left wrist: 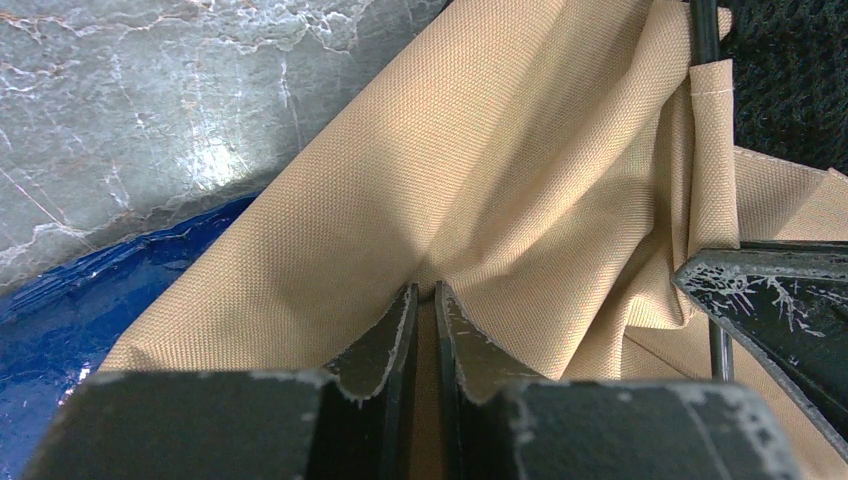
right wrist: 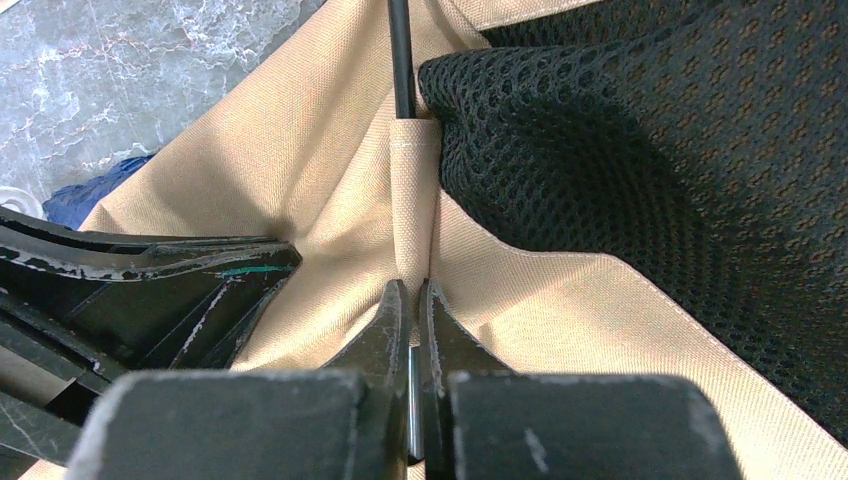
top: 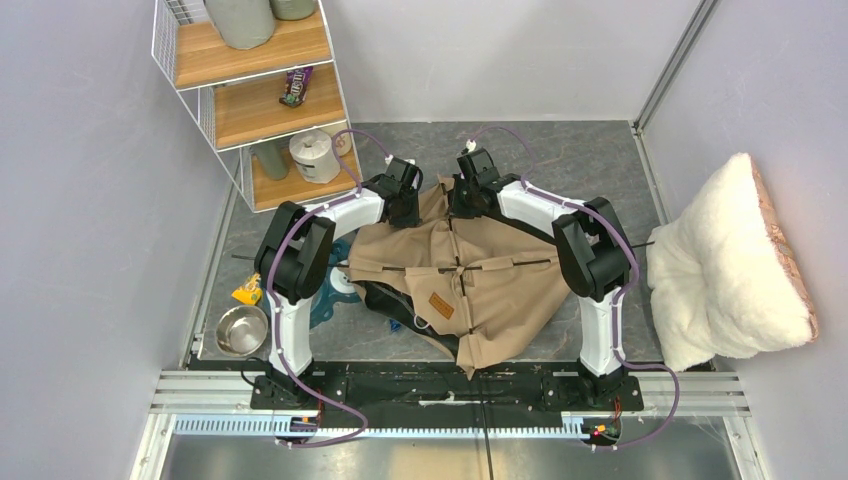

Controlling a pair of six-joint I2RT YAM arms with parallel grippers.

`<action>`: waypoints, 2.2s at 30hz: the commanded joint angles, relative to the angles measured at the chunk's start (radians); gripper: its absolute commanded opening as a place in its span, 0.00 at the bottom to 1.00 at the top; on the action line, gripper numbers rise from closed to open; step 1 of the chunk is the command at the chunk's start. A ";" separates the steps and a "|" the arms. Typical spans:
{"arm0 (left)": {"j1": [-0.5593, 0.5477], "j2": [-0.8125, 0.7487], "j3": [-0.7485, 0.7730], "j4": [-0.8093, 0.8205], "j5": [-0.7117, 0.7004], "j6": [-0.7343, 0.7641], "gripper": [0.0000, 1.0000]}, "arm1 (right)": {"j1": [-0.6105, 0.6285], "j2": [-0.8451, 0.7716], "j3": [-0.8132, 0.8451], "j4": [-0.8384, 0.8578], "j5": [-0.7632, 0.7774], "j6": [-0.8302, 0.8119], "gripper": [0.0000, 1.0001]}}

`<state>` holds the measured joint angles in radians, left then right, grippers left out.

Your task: Set up the pet tent

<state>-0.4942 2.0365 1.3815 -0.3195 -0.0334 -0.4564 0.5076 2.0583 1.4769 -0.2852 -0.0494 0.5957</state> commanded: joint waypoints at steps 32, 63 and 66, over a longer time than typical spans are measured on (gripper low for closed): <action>0.002 0.064 -0.058 -0.104 -0.046 0.036 0.12 | -0.030 -0.011 0.096 -0.077 0.000 0.036 0.45; 0.001 0.079 -0.050 -0.104 -0.038 0.035 0.11 | -0.003 -0.060 -0.006 -0.066 -0.098 -0.052 0.05; 0.002 0.081 -0.052 -0.104 -0.036 0.035 0.10 | -0.003 -0.051 0.005 -0.076 -0.077 -0.046 0.00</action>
<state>-0.4942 2.0361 1.3720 -0.3069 -0.0357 -0.4561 0.5041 1.9873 1.4479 -0.3614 -0.1490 0.5495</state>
